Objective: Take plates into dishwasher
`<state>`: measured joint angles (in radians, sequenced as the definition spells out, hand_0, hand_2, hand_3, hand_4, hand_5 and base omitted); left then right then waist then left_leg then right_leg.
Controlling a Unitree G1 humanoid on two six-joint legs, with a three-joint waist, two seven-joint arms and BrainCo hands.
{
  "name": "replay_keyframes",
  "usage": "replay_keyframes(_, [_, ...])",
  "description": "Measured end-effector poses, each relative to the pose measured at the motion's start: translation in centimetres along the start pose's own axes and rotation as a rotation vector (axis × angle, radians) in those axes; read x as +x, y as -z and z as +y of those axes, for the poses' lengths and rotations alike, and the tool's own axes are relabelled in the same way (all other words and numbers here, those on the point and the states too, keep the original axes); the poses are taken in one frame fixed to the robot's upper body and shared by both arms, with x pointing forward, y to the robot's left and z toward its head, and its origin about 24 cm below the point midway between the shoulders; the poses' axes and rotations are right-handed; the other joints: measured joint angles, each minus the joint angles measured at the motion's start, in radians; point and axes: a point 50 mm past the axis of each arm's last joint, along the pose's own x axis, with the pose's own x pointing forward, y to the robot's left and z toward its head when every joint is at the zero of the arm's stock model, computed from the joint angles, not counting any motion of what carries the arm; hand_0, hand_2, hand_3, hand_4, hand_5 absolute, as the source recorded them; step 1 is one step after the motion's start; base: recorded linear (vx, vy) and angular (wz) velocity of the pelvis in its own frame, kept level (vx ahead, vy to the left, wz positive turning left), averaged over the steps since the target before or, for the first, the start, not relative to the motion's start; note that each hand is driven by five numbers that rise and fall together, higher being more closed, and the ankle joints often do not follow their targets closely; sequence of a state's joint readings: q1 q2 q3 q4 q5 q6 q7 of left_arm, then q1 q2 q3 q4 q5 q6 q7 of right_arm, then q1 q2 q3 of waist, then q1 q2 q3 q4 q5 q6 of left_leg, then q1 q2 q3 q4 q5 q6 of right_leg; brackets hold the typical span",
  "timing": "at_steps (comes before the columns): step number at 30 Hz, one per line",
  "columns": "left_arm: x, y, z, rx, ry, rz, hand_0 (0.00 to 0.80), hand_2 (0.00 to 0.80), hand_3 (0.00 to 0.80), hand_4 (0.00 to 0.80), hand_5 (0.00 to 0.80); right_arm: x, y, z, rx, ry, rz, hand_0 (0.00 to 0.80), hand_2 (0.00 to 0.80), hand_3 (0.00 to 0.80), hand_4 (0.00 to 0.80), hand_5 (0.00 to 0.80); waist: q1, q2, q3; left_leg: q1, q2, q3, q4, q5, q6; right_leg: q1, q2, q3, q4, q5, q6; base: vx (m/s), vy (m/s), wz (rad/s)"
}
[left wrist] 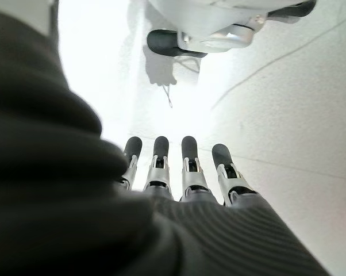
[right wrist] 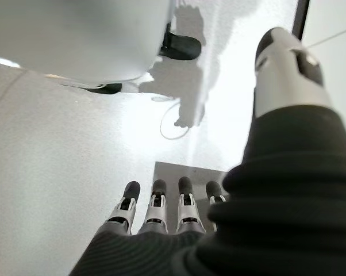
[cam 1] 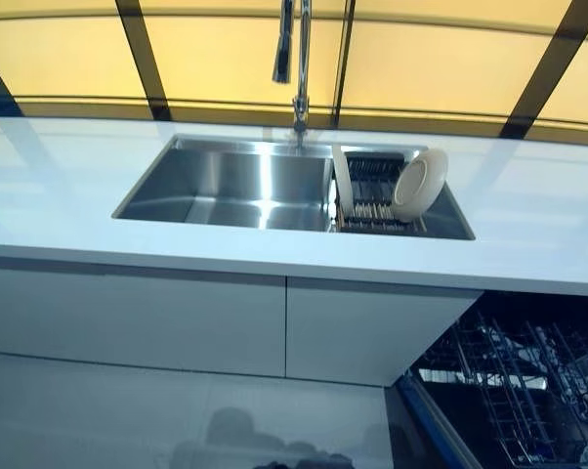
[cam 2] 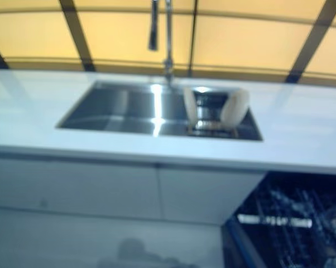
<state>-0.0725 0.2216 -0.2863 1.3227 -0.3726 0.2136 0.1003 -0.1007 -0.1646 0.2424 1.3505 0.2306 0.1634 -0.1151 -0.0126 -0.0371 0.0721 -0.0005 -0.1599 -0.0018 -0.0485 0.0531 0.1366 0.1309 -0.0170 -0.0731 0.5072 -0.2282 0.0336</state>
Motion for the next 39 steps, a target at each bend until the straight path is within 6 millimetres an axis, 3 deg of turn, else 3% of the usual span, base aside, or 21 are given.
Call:
replay_keyframes(2, [0.0, -0.1, 0.3, 0.042, -0.012, -0.002, 0.0, 0.0, 0.0, 0.0, 0.0, 0.0, -0.1, -0.1, 0.014, 0.001, -0.021, 0.0, 0.0, 0.0, 0.0, 0.0, -0.001, -0.015, -0.01, 0.023, -0.032, 0.002, -0.015, 0.004, 0.013, -0.18, -0.059, 0.009, 0.355, -0.003, 0.01, 0.119, 0.086, 0.05])
replay_keyframes(3, [0.0, -0.5, 0.2, 0.062, -0.012, -0.009, 0.0, 0.0, 0.0, 0.0, 0.0, 0.0, 0.1, -0.2, 0.026, -0.001, -0.022, 0.0, 0.0, 0.0, 0.0, 0.0, -0.005, -0.006, -0.008, 0.031, -0.036, -0.004, -0.017, -0.003, 0.024, -0.249, -0.076, 0.009, 0.405, -0.024, 0.01, 0.136, 0.016, 0.08])
replay_keyframes(5, [-0.1, -0.9, 0.0, 0.076, -0.005, -0.019, 0.0, 0.0, 0.0, 0.0, 0.0, 0.0, -0.5, -1.1, 0.047, 0.018, -0.056, 0.0, 0.0, 0.0, 0.0, 0.0, -0.003, 0.03, 0.012, 0.056, -0.011, 0.003, -0.028, 0.005, 0.015, -0.32, -0.075, -0.005, 0.288, -0.057, 0.007, 0.124, -0.082, -0.08])
replay_keyframes(6, [-0.1, -1.0, 0.0, 0.082, -0.002, -0.02, 0.0, 0.0, 0.0, 0.0, 0.0, 0.0, -0.8, -1.6, 0.046, 0.027, -0.075, 0.0, 0.0, 0.0, 0.0, 0.0, -0.004, 0.052, 0.022, 0.062, 0.007, 0.005, -0.032, 0.001, 0.011, -0.333, -0.056, -0.009, 0.131, -0.055, 0.01, 0.108, -0.122, -0.15])
replay_keyframes(8, [-0.1, -1.0, 0.3, 0.108, -0.014, -0.019, 0.0, 0.0, 0.0, 0.0, 0.0, 0.0, -0.9, -1.9, 0.04, 0.032, -0.089, 0.0, 0.0, 0.0, 0.0, 0.0, -0.002, 0.071, 0.027, 0.072, 0.033, 0.01, -0.035, -0.011, -0.005, -0.346, -0.013, 0.032, -0.135, -0.008, 0.018, 0.158, -0.133, -0.1])
replay_keyframes(10, [0.0, -0.5, 1.0, 0.107, -0.028, -0.009, 0.0, 0.0, 0.0, 0.0, 0.0, 0.0, -0.9, -1.5, 0.041, 0.007, -0.102, 0.0, 0.0, 0.0, 0.0, 0.0, -0.005, 0.057, 0.027, 0.087, 0.037, -0.005, -0.036, -0.025, -0.011, -0.353, -0.003, 0.048, -0.249, 0.062, 0.01, 0.232, -0.148, 0.17])
replay_keyframes(14, [0.1, 1.1, 0.8, 0.091, -0.015, 0.028, 0.0, 0.0, 0.0, 0.0, 0.0, -0.1, -1.1, -1.0, -0.09, -0.056, -0.115, 0.0, 0.0, 0.0, 0.0, 0.0, 0.0, 0.04, 0.008, 0.119, 0.054, -0.039, -0.035, -0.05, -0.033, -0.283, 0.003, 0.007, -0.369, 0.195, -0.014, 0.199, -0.161, 0.21])
replay_keyframes(15, [0.1, 1.5, 0.9, 0.106, -0.013, 0.038, 0.0, 0.0, 0.0, 0.0, 0.0, -0.1, -1.1, -0.8, -0.159, -0.094, -0.122, 0.0, 0.0, 0.0, 0.0, 0.0, 0.003, 0.029, 0.002, 0.127, 0.057, -0.042, -0.035, -0.058, -0.045, -0.261, 0.005, -0.003, -0.41, 0.253, -0.028, 0.171, -0.157, 0.14])
replay_keyframes(16, [0.1, 2.1, 0.9, 0.131, -0.014, 0.051, 0.0, 0.0, 0.0, 0.0, 0.0, -0.1, -1.3, -0.6, -0.215, -0.137, -0.132, 0.0, 0.0, 0.0, 0.0, 0.0, 0.005, 0.02, -0.003, 0.129, 0.06, -0.046, -0.035, -0.064, -0.059, -0.237, 0.01, -0.009, -0.448, 0.305, -0.066, 0.115, -0.112, 0.14])
replay_keyframes(20, [0.1, 2.6, 1.0, 0.166, -0.008, 0.067, 0.0, 0.0, 0.0, 0.0, 0.0, -1.1, -3.7, 0.9, -0.52, -0.37, -0.254, 0.0, 0.0, 0.0, 0.0, 0.0, 0.023, 0.018, -0.012, 0.14, 0.098, -0.055, -0.027, -0.094, -0.096, -0.15, 0.053, -0.024, -0.594, 0.354, -0.102, 0.064, -0.11, 0.03])
replay_keyframes(22, [0.1, 2.0, 1.0, 0.166, -0.004, 0.043, 0.0, 0.0, 0.0, 0.0, 0.0, -2.3, -5.8, 1.1, -0.635, -0.465, -0.351, 0.0, 0.0, 0.0, 0.0, 0.0, 0.028, 0.018, -0.012, 0.139, 0.109, -0.053, -0.025, -0.102, -0.104, -0.149, 0.065, -0.024, -0.593, 0.353, -0.111, 0.012, -0.096, -0.02])
replay_keyframes(25, [0.0, 0.8, 1.8, 0.163, -0.01, 0.003, 0.0, 0.0, 0.0, 0.0, 0.0, -6.0, -10.6, 0.1, -0.859, -0.534, -0.547, 0.0, 0.0, 0.0, 0.0, 0.0, 0.026, 0.008, -0.011, 0.142, 0.114, -0.05, -0.03, -0.105, -0.109, -0.15, 0.071, -0.024, -0.593, 0.35, -0.11, -0.002, -0.073, -0.02])
replay_keyframes(29, [-0.2, 0.1, 4.6, 0.165, -0.069, -0.011, 0.0, 0.0, 0.0, 0.0, 0.0, -11.1, -13.9, -2.1, -0.992, -0.658, -0.618, 0.0, 0.0, 0.0, 0.0, 0.0, 0.023, -0.021, -0.015, 0.147, 0.112, -0.035, -0.04, -0.106, -0.105, -0.151, 0.07, -0.012, -0.593, 0.349, -0.105, 0.021, -0.033, -0.09])
replay_keyframes(33, [-0.3, 2.0, 7.2, 0.153, -0.12, 0.048, 0.0, 0.0, 0.0, 0.0, 0.0, -15.9, -15.5, -2.4, -0.915, -0.955, -0.704, 0.0, 0.0, 0.0, 0.0, 0.0, 0.001, -0.042, -0.017, 0.146, 0.11, -0.024, -0.041, -0.104, -0.104, -0.155, 0.069, 0.0, -0.593, 0.351, -0.102, 0.046, -0.009, -0.08])
replay_keyframes(36, [-0.3, 2.6, 7.2, 0.138, -0.113, 0.053, 0.0, 0.0, 0.0, 0.0, 0.0, -18.8, -16.5, -2.1, -0.776, -1.202, -0.824, 0.0, 0.0, 0.0, 0.0, 0.0, -0.002, -0.046, -0.017, 0.147, 0.108, -0.01, -0.04, -0.104, -0.101, -0.157, 0.069, 0.012, -0.593, 0.353, -0.098, 0.054, 0.0, -0.12])
replay_keyframes(39, [-0.2, 2.6, 7.1, 0.146, -0.108, 0.041, 0.0, 0.0, 0.0, 0.0, 0.0, -20.2, -17.5, -2.5, -0.667, -1.315, -0.904, 0.0, 0.0, 0.0, 0.0, 0.0, -0.001, -0.047, -0.018, 0.148, 0.107, -0.009, -0.037, -0.104, -0.1, -0.157, 0.069, 0.013, -0.593, 0.354, -0.096, 0.055, 0.002, -0.01])
